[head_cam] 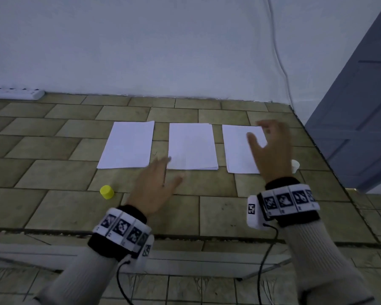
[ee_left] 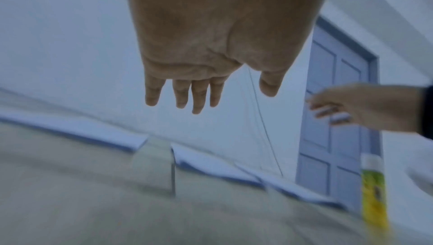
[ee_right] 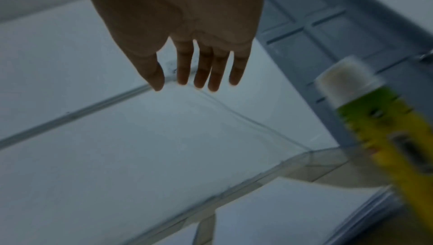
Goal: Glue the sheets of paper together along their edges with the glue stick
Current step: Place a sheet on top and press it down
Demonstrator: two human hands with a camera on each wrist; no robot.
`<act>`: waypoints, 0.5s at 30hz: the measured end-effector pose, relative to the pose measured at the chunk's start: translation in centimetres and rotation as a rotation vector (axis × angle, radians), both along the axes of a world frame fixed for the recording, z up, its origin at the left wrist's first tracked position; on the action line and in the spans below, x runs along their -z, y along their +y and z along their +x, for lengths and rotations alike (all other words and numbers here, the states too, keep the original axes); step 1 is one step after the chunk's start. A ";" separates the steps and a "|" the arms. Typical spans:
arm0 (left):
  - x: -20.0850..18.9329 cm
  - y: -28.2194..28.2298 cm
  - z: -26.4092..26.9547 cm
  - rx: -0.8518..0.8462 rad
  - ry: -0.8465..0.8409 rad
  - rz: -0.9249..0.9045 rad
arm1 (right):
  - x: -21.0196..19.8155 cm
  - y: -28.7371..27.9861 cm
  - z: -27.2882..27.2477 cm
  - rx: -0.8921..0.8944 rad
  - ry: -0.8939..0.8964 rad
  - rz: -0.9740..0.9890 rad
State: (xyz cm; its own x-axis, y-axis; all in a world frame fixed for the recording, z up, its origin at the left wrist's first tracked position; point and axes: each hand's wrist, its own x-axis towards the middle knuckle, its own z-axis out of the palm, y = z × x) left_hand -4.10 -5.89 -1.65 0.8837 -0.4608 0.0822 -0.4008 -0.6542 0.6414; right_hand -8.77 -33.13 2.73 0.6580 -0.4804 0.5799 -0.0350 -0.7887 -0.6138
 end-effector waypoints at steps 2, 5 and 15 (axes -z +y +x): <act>-1.9 0.4 2.0 -0.090 -0.009 0.014 | 0.0 -1.5 -1.4 0.128 -0.073 0.009; -2.3 2.1 6.8 -0.234 -0.013 0.202 | 0.8 -3.0 -3.1 0.264 -0.013 0.171; 3.9 4.3 14.6 -0.374 0.172 0.760 | 6.4 -5.3 -4.8 0.294 0.394 0.549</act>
State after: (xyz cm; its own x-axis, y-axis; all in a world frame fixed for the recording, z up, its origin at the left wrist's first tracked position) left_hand 10.49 -1.60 -5.56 0.9602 -0.0125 -0.2789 -0.0106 -0.9999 0.0082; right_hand -13.56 -38.41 -3.72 0.5671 -0.8223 -0.0477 -0.4968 -0.2953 -0.8161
